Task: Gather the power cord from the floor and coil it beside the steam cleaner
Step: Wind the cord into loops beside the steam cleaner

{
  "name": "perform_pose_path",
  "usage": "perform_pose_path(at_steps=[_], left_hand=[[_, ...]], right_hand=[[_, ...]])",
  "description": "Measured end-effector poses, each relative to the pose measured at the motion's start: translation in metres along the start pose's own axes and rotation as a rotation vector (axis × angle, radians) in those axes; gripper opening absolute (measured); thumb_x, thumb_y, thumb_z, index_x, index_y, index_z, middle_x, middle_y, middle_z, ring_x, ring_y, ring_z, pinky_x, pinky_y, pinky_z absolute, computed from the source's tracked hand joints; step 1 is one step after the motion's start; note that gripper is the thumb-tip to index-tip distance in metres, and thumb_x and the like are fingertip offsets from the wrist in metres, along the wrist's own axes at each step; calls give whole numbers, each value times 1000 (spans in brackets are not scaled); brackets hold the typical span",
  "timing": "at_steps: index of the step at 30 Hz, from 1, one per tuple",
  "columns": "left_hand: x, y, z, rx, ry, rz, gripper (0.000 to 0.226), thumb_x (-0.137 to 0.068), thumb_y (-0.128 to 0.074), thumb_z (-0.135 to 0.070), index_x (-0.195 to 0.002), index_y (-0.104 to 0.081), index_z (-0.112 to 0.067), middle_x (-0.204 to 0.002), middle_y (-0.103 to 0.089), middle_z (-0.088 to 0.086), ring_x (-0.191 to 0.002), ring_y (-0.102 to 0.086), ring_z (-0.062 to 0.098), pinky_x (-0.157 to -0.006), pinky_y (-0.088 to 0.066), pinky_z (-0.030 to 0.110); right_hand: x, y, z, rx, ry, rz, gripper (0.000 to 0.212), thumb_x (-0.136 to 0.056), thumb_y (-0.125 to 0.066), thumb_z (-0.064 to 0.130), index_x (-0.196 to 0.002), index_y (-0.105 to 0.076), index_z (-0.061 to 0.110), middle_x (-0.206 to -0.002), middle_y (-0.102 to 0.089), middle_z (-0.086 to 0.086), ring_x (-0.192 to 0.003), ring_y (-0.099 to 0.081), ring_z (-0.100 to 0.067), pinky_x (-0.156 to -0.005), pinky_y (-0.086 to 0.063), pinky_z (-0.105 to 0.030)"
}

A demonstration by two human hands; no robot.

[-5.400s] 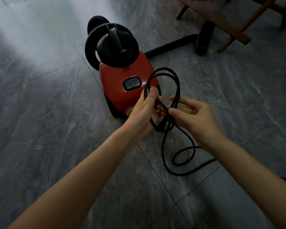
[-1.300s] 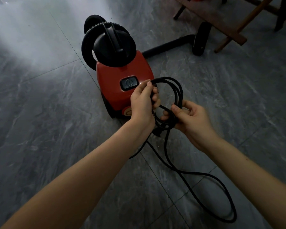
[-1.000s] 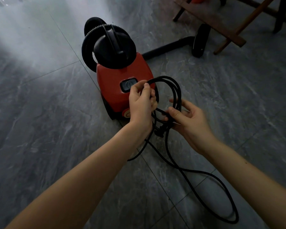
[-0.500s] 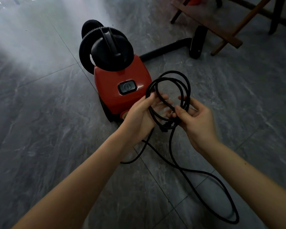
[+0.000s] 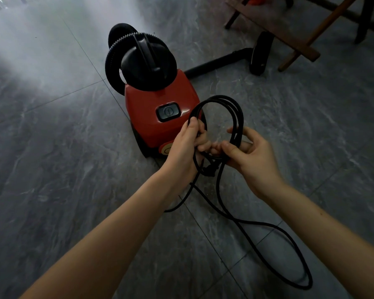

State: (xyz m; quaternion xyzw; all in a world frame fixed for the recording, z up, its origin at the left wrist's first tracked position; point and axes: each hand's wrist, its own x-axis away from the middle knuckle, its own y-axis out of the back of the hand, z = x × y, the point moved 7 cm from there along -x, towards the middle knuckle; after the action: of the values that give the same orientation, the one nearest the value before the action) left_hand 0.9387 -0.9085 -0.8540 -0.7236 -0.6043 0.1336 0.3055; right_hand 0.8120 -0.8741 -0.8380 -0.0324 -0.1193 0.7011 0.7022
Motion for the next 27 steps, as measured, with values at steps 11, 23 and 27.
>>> perform_pose_path(at_steps=[11, 23, 27], left_hand=[[-9, 7, -7, -180, -65, -130, 30, -106, -32, -32, -85, -47, -17, -53, -41, -10, -50, -45, 5, -53, -43, 21], [-4, 3, -6, -111, -16, -150, 35, -107, -31, -34, -82, -47, -16, -55, -40, -8, -52, -46, 6, -51, -44, 21], [-1, -4, -8, -75, 5, -102, 35, -106, -32, -35, -87, -52, -14, -62, -47, -5, -62, -51, 10, -58, -48, 25]], right_hand=[[-1, -2, 3, 120, -3, 33, 38, -86, -71, 5, -119, -54, 11, -82, -77, -1, -87, -75, -20, -75, -61, -30], [-4, -2, 3, 250, -72, 89, 37, -78, -78, 3, -105, -55, 14, -75, -77, -3, -76, -76, -19, -65, -60, -26], [-2, 3, 7, 161, -14, 21, 33, -79, -76, -2, -105, -58, 10, -75, -78, -3, -76, -76, -22, -66, -61, -30]])
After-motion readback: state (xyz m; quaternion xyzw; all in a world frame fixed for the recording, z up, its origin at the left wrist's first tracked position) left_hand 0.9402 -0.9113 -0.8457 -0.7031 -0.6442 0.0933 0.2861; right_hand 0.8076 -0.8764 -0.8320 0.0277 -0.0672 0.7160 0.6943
